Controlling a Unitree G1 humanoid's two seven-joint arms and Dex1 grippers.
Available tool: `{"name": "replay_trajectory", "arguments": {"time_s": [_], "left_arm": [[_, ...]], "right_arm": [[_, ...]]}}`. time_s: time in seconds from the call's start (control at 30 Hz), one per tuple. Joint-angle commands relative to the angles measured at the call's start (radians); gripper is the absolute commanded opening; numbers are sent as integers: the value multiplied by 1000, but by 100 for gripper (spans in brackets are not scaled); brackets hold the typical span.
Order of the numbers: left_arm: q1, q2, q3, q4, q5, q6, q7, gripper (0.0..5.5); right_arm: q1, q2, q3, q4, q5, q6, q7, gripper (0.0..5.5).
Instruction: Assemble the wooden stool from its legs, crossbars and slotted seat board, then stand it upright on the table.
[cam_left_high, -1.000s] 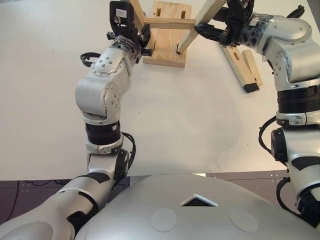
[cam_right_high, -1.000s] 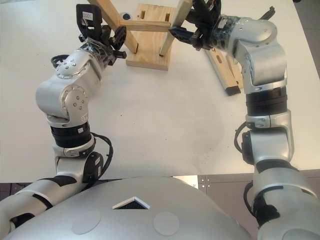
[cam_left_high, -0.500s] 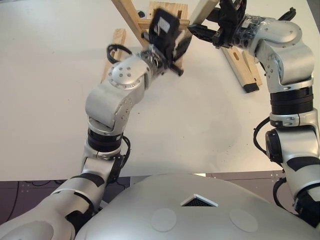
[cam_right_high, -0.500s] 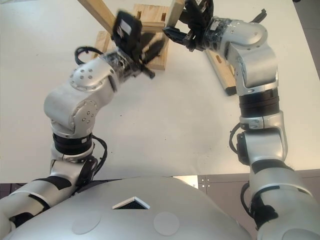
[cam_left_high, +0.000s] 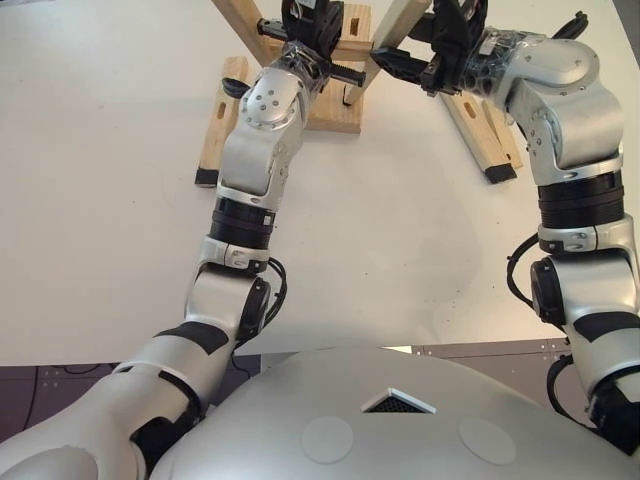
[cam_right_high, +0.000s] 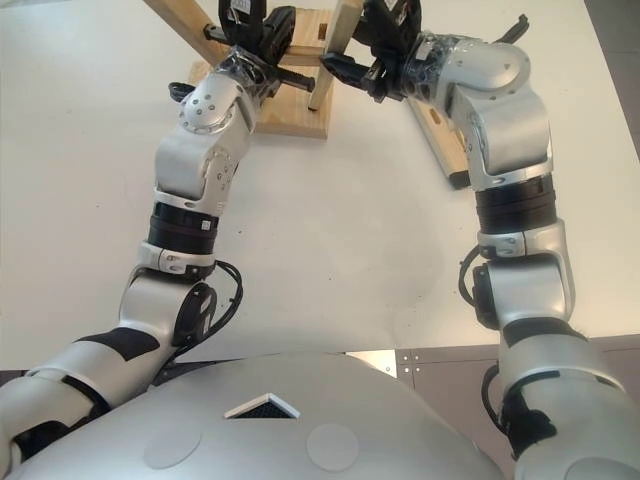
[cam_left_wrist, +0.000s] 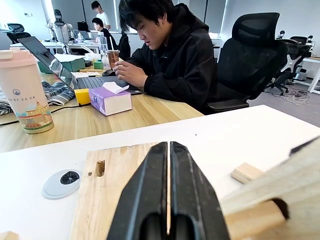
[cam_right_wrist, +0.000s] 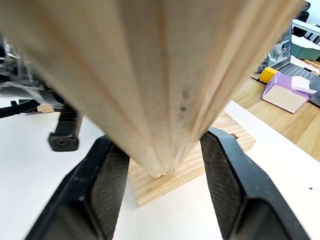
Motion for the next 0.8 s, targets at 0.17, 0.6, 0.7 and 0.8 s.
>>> {"name": "replay_trajectory", "arguments": {"time_s": [0.17,0.6,0.7,0.8], "left_arm": [[73,-23,63,-151,-34,-33,1,2],[-164,246,632,-463,-326,110,270,2],[-9,270,595,-307,-243,130,249,2],[59,251,489,-114,-171,126,197,2]], "right_arm": [[27,45,45,18,-14,38,8,214],[13,65,-50,-19,32,69,-11,214],[19,58,-49,-19,14,50,-10,214],[24,44,-57,-3,-4,33,-11,214]]}}
